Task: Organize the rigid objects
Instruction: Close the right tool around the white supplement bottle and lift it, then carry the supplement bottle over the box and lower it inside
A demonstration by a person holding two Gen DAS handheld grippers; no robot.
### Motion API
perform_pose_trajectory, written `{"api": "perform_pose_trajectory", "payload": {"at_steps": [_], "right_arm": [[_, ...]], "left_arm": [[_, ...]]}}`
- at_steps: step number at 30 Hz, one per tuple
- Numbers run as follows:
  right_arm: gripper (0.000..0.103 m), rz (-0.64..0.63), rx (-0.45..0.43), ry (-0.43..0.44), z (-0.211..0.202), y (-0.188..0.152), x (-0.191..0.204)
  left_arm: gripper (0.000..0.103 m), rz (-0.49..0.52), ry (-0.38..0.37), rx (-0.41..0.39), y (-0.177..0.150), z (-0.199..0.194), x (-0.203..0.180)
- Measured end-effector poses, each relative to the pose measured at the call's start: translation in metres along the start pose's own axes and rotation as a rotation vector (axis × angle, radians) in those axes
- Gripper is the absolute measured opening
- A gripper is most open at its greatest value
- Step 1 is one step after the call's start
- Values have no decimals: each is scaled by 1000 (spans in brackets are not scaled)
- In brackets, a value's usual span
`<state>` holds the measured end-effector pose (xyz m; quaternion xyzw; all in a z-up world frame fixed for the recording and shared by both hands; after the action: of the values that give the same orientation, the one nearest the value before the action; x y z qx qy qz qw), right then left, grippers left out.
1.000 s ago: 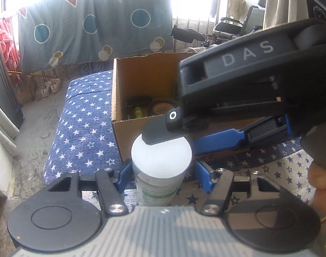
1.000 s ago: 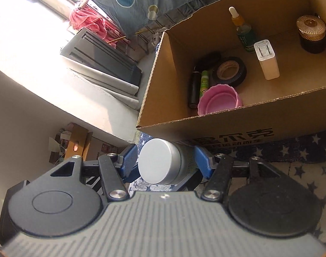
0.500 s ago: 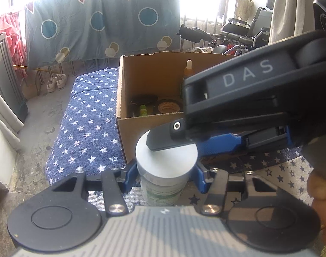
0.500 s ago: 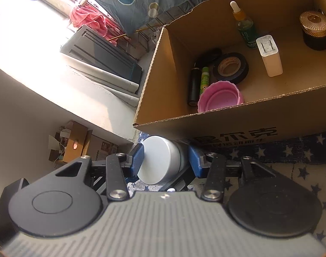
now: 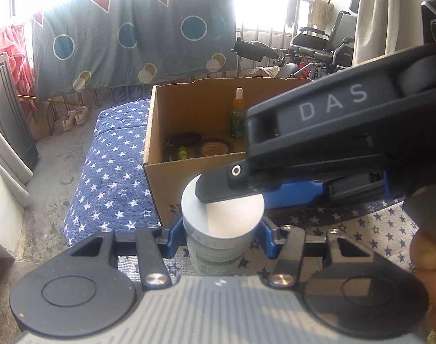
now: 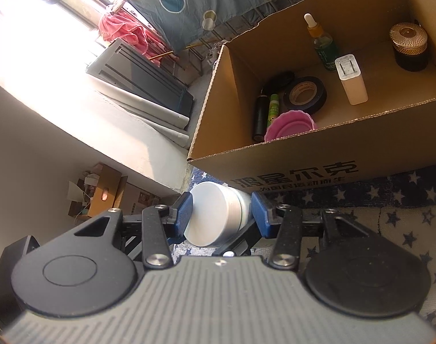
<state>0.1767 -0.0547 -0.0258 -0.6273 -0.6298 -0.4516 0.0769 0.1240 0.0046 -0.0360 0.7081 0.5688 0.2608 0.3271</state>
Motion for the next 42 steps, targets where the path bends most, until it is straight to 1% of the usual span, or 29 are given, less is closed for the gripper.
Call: {"api": "perform_pose_trajectory", "payload": {"at_steps": [10,17,21,25,29,35,39,42], "right_arm": [[46,-18,-39,34,-29,-5,9],[46,-36,-85,63,-56,-9,17],[46,-57,-132,75,-78,-9,24],[46,-81,-190,86,-105,-3,31],[46,-112,-246,83,-131,14,35],[46,-139,-311,56,-167,53,28],[46,-122,-319,30,-174,83,7],[46,-97,-309,1,-169,106,-15]], "left_arm": [[54,25,21,-38,5,-20,-9],[54,56,34,-84,12,-41,-21],[54,81,36,-121,22,-54,-30],[55,121,29,-174,39,-66,-43],[55,142,-4,-209,64,-70,-55],[55,146,-91,-229,108,-57,-78],[55,140,-139,-199,131,-29,-94],[55,116,-184,-143,143,5,-102]]}}
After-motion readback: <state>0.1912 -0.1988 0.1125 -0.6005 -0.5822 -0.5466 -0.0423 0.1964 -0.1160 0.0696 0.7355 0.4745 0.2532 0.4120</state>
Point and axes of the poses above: each gripper's, at about its wrist camera, not at the fingertips, and z roughly the way its jaws point, x to its left, y to its top, the point moved 7 cm from there along z, roughly the way its jaws point, and after that the axes turned 2 degrees about -x, right-handed, at the moved point
